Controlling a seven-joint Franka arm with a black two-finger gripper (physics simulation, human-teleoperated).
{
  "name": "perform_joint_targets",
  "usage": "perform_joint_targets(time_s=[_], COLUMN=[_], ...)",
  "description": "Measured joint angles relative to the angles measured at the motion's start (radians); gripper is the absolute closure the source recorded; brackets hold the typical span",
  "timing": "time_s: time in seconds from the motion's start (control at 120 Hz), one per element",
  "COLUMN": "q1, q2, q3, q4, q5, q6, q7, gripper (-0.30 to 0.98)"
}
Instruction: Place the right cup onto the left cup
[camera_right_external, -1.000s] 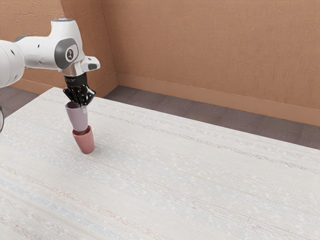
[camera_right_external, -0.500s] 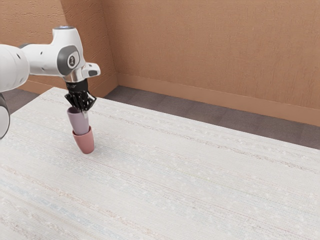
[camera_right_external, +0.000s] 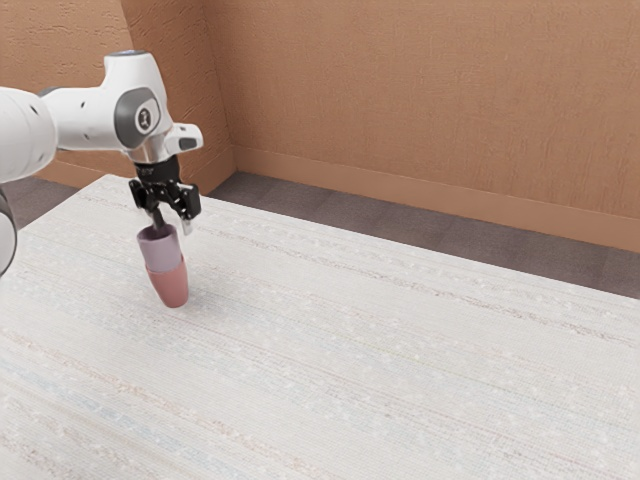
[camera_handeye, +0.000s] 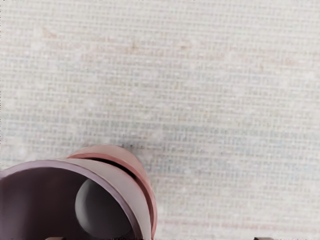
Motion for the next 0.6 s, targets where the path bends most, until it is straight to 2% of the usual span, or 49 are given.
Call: perform_joint_targets(time_s=[0.15,0.35,0.6], q1=[0.0,-0.014,-0.107], q2=[-0.037,-0.098,-0.239], q3=[-0.01,-0.025,-0.025], q4=[-0.001,-0.003,-0.081], q5=[-0.001,-0.001,0.013], q6=[-0.017,-0.057,-0.12], q7=[0.002,0.002,-0.004], gripper=[0.1,0.04,0.01])
